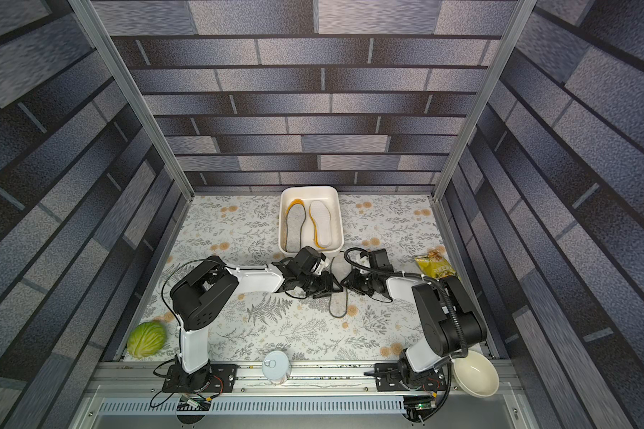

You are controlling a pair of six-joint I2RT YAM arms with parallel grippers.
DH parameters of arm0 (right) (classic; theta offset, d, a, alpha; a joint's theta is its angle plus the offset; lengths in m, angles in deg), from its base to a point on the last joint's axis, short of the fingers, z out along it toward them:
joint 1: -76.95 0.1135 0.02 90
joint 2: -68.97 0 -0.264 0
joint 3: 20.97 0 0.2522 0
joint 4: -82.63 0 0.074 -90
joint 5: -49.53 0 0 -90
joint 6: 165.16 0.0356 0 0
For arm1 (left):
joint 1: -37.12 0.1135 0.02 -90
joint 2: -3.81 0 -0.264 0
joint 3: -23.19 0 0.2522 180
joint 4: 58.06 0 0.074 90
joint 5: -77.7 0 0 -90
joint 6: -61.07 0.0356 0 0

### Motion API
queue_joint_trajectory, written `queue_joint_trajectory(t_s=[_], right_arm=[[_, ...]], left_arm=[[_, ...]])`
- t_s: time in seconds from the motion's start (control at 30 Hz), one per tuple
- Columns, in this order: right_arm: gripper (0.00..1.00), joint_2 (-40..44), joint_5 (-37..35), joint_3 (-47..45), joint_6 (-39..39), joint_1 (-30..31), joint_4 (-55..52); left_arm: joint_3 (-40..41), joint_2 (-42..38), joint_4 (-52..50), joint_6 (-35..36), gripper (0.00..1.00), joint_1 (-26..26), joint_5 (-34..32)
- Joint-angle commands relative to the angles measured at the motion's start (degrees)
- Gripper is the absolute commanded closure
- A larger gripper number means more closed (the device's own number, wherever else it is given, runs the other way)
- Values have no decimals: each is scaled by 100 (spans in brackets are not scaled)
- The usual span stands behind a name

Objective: Put the insoles into the storage box
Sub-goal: Pick up the insole from the center of the board.

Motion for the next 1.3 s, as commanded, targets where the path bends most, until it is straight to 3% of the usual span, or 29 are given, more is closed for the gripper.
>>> queue_joint_trajectory(t_s=[0.0, 0.13, 0.27, 0.33, 0.43, 0.53, 0.83, 1.27], right_arm=[[78, -66, -75, -94, 20, -15, -20], [85, -15, -132, -94, -23, -15, -37], [100, 77, -180, -138, -54, -8, -8], [100, 152, -209, -156, -101, -12, -24], [100, 335, -220, -198, -176, -15, -40], [100, 580, -257, -234, -282, -8, -165], [100, 1717, -409, -310, -486, -12, -994], [100, 3542, -486, 87, -843, -9, -2444]], left_arm=[[-16, 26, -127, 57, 45, -44, -21], [-26, 18, -140, 66, 45, -46, -14], [-20, -8, -161, 78, 42, -44, -13], [-16, -35, -179, 89, 39, -46, -13], [-27, -151, -334, 132, 23, -58, -94], [-14, -388, -567, 266, 0, -74, -251], [299, -1168, -674, 252, 0, 52, -345], [817, -3361, -1676, 487, 0, 741, -615]])
